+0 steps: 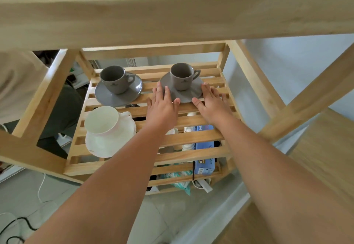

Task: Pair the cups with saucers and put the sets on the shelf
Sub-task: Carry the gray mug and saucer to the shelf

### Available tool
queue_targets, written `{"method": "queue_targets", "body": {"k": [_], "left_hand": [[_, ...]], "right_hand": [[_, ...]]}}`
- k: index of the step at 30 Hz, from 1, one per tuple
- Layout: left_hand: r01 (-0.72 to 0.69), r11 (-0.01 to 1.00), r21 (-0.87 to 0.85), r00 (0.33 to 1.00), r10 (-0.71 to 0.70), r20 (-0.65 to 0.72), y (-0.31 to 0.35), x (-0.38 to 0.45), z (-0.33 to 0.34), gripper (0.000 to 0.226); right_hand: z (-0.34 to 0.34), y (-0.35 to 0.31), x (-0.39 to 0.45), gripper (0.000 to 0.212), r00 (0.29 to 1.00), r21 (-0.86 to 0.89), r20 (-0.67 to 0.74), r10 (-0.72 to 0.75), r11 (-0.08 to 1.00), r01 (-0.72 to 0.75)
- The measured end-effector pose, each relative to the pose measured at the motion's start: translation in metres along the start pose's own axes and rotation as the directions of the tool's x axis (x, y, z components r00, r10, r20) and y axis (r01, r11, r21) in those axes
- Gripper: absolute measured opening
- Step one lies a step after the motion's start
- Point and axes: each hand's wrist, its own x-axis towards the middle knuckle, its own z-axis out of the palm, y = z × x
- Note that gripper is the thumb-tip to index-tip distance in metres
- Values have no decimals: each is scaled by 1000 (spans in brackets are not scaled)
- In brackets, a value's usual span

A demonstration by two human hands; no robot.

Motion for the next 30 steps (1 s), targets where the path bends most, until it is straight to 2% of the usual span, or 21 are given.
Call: {"method": "queue_targets", "body": {"k": [10,15,20,23,27,30], "left_hand": [[-5,1000,-26,1000,5,16,-4,23,2,67],[-9,999,-49,1000,8,-22,-6,16,2,73],[-23,998,53,999,21,34,0,-24,4,78],[-6,996,91,993,-4,114,6,-55,3,78],[-58,997,-59,981,68,179,19,-105,-3,74],[-161,975,-155,961,191,200,38,-142,-13,73]], "right_hand": [[-8,-1,15,70,1000,-2,-17,22,1000,-22],[-6,-2,6,73,998,45,-49,33,999,-31],[-4,-9,-19,73,995,-64,32,99,993,-97],[-5,-15,-49,70,988,-22,99,115,993,-113],[-16,-19,-105,64,975,125,204,92,985,-120],[-35,-14,-164,58,992,173,85,88,980,-102]]}}
